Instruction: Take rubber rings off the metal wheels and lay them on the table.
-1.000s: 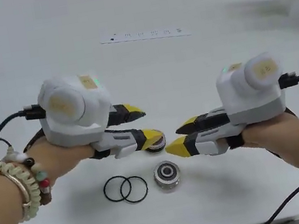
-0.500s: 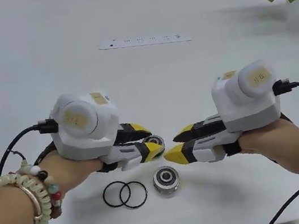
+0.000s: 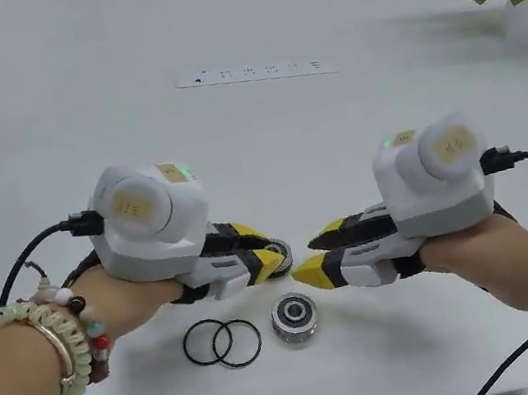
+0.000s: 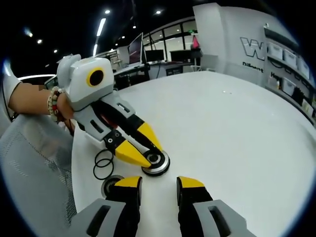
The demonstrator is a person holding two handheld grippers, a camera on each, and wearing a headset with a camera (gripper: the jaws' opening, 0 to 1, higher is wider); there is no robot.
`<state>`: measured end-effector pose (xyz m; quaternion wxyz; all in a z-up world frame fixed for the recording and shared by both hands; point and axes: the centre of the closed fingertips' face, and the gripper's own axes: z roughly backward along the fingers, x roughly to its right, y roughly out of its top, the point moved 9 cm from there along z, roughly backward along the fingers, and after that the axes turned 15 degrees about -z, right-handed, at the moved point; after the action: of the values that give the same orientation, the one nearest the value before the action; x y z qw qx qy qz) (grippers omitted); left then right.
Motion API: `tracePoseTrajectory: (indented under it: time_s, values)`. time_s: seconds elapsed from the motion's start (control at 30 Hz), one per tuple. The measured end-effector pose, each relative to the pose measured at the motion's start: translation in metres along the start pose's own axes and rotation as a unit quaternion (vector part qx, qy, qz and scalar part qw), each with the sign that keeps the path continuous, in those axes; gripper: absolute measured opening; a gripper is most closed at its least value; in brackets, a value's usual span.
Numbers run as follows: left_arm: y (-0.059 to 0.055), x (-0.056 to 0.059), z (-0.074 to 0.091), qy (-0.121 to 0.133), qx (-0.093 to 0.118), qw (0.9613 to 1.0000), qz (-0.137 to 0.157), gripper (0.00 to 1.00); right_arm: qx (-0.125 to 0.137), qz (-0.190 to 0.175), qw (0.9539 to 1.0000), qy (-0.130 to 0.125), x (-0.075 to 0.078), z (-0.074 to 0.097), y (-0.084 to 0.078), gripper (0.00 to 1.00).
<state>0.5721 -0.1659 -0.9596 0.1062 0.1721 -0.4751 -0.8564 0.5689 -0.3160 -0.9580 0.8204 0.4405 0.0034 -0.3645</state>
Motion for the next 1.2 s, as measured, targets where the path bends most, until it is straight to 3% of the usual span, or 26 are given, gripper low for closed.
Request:
tracePoseTrajectory:
  time_s: [0.1, 0.17, 0.4, 1.2]
  values:
    - [0.000, 0.001, 0.001, -0.006, 0.000, 1.0000, -0.003, 0.15, -0.002, 0.002, 1.0000, 0.002, -0.001, -0.005, -0.002, 0.27]
    - [0.000, 0.001, 0.001, -0.008, -0.001, 1.0000, -0.002, 0.15, -0.012, 0.023, 0.9996, -0.007, -0.003, -0.008, -0.003, 0.26]
    - [0.002, 0.004, 0.001, -0.013, -0.002, 0.9999, -0.006, 0.15, -0.005, 0.031, 0.9995, 0.002, -0.010, -0.016, 0.000, 0.24]
    - [0.001, 0.002, 0.001, -0.012, 0.000, 0.9999, -0.007, 0.15, -0.025, 0.086, 0.9960, 0.001, -0.012, -0.013, 0.000, 0.16]
